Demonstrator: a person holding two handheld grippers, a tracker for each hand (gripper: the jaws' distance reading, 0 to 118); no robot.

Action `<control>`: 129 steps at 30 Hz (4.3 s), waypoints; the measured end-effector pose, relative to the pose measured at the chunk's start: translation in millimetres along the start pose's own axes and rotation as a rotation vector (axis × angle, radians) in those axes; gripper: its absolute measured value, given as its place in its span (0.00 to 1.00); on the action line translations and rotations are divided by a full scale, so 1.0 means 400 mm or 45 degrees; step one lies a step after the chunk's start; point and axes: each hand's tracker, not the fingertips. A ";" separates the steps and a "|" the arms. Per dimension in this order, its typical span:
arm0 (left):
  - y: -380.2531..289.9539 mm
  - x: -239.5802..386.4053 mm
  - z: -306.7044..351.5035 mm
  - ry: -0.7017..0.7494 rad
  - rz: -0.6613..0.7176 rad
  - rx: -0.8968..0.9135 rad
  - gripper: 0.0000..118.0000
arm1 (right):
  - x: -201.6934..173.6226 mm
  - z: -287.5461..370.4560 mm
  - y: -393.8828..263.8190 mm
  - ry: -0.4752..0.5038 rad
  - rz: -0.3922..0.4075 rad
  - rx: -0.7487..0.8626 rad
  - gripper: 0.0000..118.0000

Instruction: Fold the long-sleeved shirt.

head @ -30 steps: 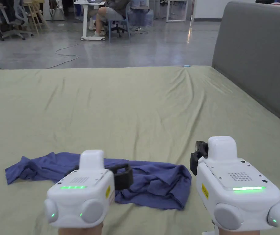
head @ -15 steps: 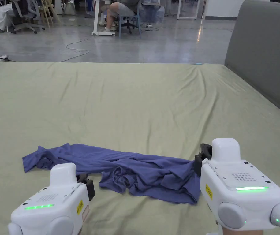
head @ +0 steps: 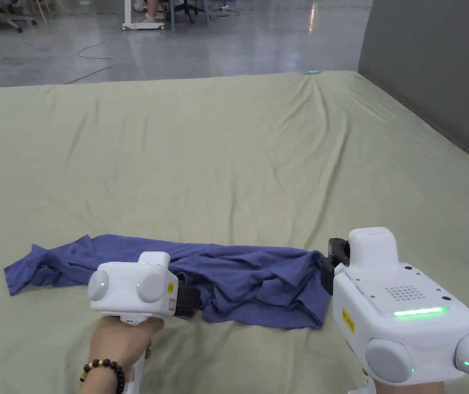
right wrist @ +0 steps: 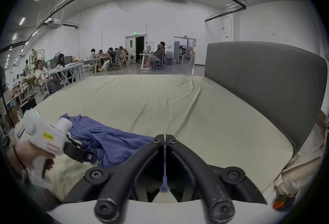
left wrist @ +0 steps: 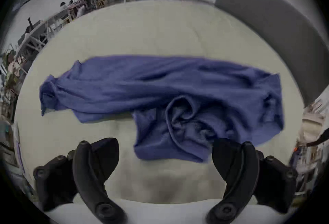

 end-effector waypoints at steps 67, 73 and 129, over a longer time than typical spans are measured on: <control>0.601 -0.198 0.452 -0.100 0.160 0.635 0.02 | -0.025 -0.580 0.630 0.186 -0.191 -0.263 0.11; 0.464 -0.212 0.203 -0.111 0.241 0.404 0.02 | -0.009 -0.721 0.372 0.194 -0.215 -0.512 0.11; 0.015 -0.203 0.040 -0.154 0.220 0.218 1.00 | 0.078 0.001 -0.116 0.230 -0.268 -0.628 0.00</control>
